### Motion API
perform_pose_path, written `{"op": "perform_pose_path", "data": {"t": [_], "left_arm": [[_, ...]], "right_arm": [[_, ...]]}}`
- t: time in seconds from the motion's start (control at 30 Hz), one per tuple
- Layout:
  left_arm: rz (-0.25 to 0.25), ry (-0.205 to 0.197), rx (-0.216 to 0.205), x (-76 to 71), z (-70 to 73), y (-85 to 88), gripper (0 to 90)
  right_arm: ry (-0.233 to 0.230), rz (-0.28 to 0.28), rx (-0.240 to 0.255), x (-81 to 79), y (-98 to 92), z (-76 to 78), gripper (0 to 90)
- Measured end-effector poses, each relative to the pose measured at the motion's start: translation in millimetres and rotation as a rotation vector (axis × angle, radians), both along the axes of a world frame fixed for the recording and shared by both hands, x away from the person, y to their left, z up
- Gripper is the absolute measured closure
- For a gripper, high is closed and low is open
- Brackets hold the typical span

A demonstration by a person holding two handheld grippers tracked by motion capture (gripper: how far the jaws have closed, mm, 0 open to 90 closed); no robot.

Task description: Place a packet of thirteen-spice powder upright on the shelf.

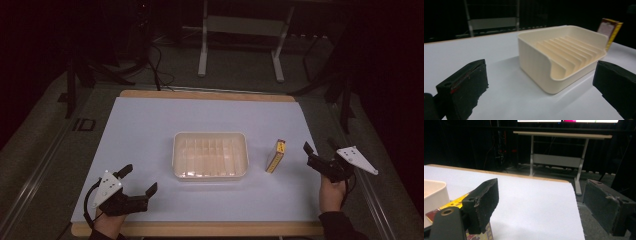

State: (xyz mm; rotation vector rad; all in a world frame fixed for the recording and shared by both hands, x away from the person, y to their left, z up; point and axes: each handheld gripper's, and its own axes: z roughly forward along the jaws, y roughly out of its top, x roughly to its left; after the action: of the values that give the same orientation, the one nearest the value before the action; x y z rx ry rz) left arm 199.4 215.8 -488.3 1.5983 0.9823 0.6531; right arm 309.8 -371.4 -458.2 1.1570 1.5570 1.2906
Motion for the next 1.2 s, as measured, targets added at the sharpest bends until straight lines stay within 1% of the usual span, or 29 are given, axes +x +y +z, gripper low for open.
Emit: {"op": "perform_pose_path", "data": {"t": [0.1,0.13,0.17,0.23,0.33,0.4,0.43,0.47,0.5,0.53,0.6,0.63,0.7,0.73,0.77,0.83,0.9,0.97,1.0,1.03,1.07,1.13,1.2], "left_arm": [[0.008,-0.02,-0.001,-1.7,-0.8,1.0,0.0],[0.008,-0.02,-0.001,-1.7,-0.8,1.0,0.0],[0.01,-0.028,-0.002,-2.4,-1.0,1.2,0.0],[0.013,-0.03,0.004,-2.9,-1.2,1.4,0.0],[0.019,-0.032,0.007,-3.4,-1.0,1.6,0.0],[0.02,-0.032,0.012,-4.4,-0.8,2.1,0.0],[0.019,-0.033,0.013,-4.8,-0.7,2.3,0.0],[0.018,-0.031,0.012,-5.0,-0.8,2.5,0.0],[0.019,-0.03,0.012,-5.3,-0.9,2.6,0.0],[0.019,-0.029,0.013,-5.4,-0.9,2.9,0.0],[0.026,-0.031,0.011,-5.8,-0.6,2.9,0.0],[0.026,-0.029,0.012,-5.8,-0.4,3.2,0.0],[0.034,-0.026,0.015,-6.0,-0.3,2.9,0.0],[0.034,-0.025,0.014,-6.0,-0.3,3.0,0.0],[0.034,-0.023,0.013,-6.1,-0.2,3.0,0.0],[0.035,-0.024,0.014,-6.2,-0.2,2.8,0.0],[0.036,-0.023,0.013,-6.3,-0.2,2.9,0.0],[0.036,-0.021,0.011,-6.1,-0.2,3.2,0.0],[0.038,-0.02,0.009,-6.1,-0.3,3.3,0.0],[0.037,-0.019,0.009,-5.9,-0.4,3.3,0.0],[0.035,-0.017,0.01,-5.9,-0.6,3.3,0.0],[0.032,-0.02,0.011,-5.8,-0.7,3.1,0.0],[0.026,-0.02,0.009,-5.8,-0.7,2.9,0.0]], "right_arm": [[0.01,0.007,0.003,2.2,0.0,2.3,13.7],[0.01,0.007,0.003,2.2,0.0,2.3,13.7],[0.019,0.013,0.015,2.8,-0.3,3.7,13.8],[0.033,-0.001,0.009,5.3,-1.1,7.5,13.8],[0.064,-0.004,0.022,9.0,-2.7,10.7,13.8],[0.107,-0.001,0.041,12.2,-4.9,12.6,13.8],[0.135,-0.005,0.04,13.9,-5.7,13.9,13.8],[0.141,-0.013,0.035,14.5,-6.2,14.4,13.9],[0.149,-0.025,0.02,15.9,-6.8,15.1,14.1],[0.166,-0.025,0.01,17.4,-8.0,16.0,14.1],[0.209,-0.023,-0.018,20.6,-10.0,18.1,14.1],[0.212,-0.034,-0.027,21.1,-11.0,18.9,14.1],[0.241,-0.033,-0.037,22.9,-12.3,20.1,14.1],[0.264,-0.038,-0.051,23.6,-12.9,20.6,14.0],[0.271,-0.038,-0.056,24.0,-13.3,20.6,14.0],[0.304,-0.026,-0.066,25.4,-14.3,20.5,14.1],[0.331,-0.014,-0.054,25.7,-15.8,20.6,14.2],[0.365,-0.009,-0.067,25.8,-16.7,21.7,14.9],[0.372,-0.001,-0.062,25.5,-17.1,22.1,15.1],[0.389,0.013,-0.052,25.5,-17.7,22.6,15.1],[0.415,0.022,-0.05,25.8,-17.9,23.2,15.1],[0.46,0.034,-0.071,25.9,-18.0,24.3,15.1],[0.476,0.035,-0.081,25.4,-18.6,24.9,15.1]]}}
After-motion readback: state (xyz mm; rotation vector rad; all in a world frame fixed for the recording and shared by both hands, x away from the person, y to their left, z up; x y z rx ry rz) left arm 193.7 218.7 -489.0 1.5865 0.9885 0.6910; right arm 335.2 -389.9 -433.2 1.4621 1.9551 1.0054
